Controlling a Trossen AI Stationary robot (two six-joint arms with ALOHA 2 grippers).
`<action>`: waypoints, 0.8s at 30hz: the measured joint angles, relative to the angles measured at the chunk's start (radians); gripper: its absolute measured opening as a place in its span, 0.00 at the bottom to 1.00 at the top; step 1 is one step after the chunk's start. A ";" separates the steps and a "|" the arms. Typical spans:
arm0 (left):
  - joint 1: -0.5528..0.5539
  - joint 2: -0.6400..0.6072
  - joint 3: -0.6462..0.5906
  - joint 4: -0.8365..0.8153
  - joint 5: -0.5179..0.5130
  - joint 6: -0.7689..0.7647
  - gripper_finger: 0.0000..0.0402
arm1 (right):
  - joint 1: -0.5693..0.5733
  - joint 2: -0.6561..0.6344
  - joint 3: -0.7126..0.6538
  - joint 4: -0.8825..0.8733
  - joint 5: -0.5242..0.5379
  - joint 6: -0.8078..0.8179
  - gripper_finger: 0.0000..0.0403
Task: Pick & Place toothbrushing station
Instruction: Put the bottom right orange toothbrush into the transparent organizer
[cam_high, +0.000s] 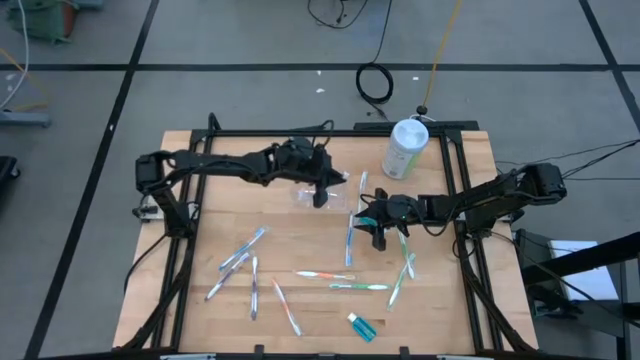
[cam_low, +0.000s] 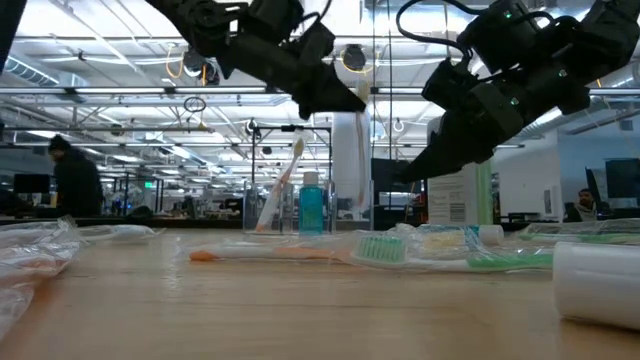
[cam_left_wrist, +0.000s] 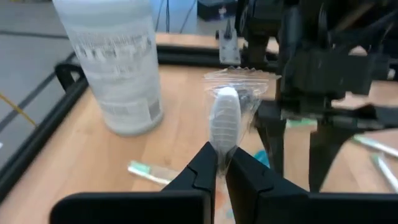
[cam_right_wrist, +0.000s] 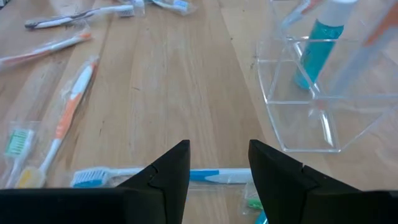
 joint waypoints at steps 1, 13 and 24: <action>0.001 -0.002 0.000 0.014 0.000 0.001 0.03 | 0.000 0.000 0.000 0.000 0.000 0.000 0.39; 0.001 -0.002 0.000 -0.143 -0.128 0.002 0.15 | 0.000 0.000 0.000 0.004 -0.001 0.000 0.38; -0.003 -0.002 0.000 -0.137 -0.149 0.079 0.33 | 0.000 0.000 0.000 0.004 -0.001 0.000 0.38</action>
